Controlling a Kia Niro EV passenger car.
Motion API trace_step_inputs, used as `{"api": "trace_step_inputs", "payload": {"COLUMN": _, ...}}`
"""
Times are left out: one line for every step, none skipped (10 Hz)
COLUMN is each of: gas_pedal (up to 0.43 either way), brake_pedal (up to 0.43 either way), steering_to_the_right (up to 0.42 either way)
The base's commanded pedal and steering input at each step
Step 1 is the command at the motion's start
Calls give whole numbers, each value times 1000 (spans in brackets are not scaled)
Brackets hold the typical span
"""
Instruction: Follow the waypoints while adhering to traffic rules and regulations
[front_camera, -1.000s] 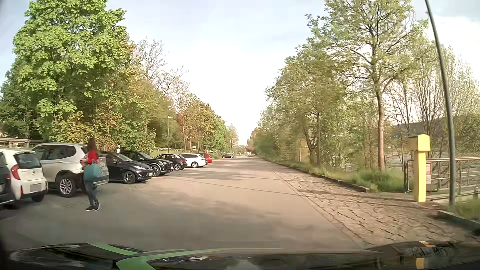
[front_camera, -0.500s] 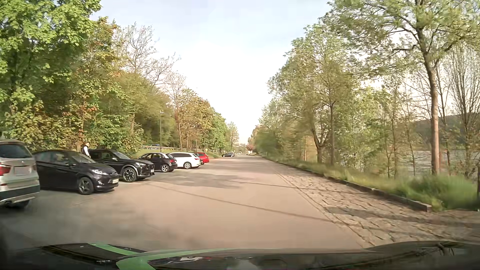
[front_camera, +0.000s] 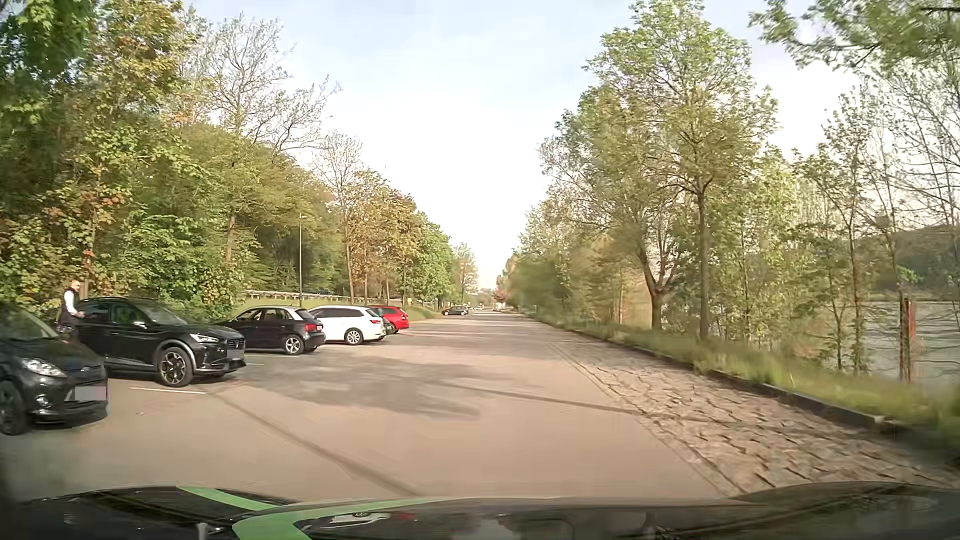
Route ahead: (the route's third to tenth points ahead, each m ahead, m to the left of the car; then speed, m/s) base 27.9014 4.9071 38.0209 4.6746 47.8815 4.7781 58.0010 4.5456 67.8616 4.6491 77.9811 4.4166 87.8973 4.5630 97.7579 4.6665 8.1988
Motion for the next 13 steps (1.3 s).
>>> {"api": "trace_step_inputs", "payload": {"gas_pedal": 87, "brake_pedal": 0, "steering_to_the_right": 0}}
{"api": "trace_step_inputs", "payload": {"gas_pedal": 87, "brake_pedal": 0, "steering_to_the_right": -1}}
{"api": "trace_step_inputs", "payload": {"gas_pedal": 87, "brake_pedal": 0, "steering_to_the_right": 0}}
{"api": "trace_step_inputs", "payload": {"gas_pedal": 87, "brake_pedal": 0, "steering_to_the_right": -1}}
{"api": "trace_step_inputs", "payload": {"gas_pedal": 87, "brake_pedal": 0, "steering_to_the_right": 0}}
{"api": "trace_step_inputs", "payload": {"gas_pedal": 87, "brake_pedal": 0, "steering_to_the_right": 0}}
{"api": "trace_step_inputs", "payload": {"gas_pedal": 87, "brake_pedal": 0, "steering_to_the_right": 0}}
{"api": "trace_step_inputs", "payload": {"gas_pedal": 87, "brake_pedal": 0, "steering_to_the_right": 0}}
{"api": "trace_step_inputs", "payload": {"gas_pedal": 98, "brake_pedal": 0, "steering_to_the_right": -1}}
{"api": "trace_step_inputs", "payload": {"gas_pedal": 98, "brake_pedal": 0, "steering_to_the_right": 0}}
{"api": "trace_step_inputs", "payload": {"gas_pedal": 98, "brake_pedal": 0, "steering_to_the_right": 0}}
{"api": "trace_step_inputs", "payload": {"gas_pedal": 98, "brake_pedal": 0, "steering_to_the_right": 0}}
{"api": "trace_step_inputs", "payload": {"gas_pedal": 98, "brake_pedal": 0, "steering_to_the_right": 0}}
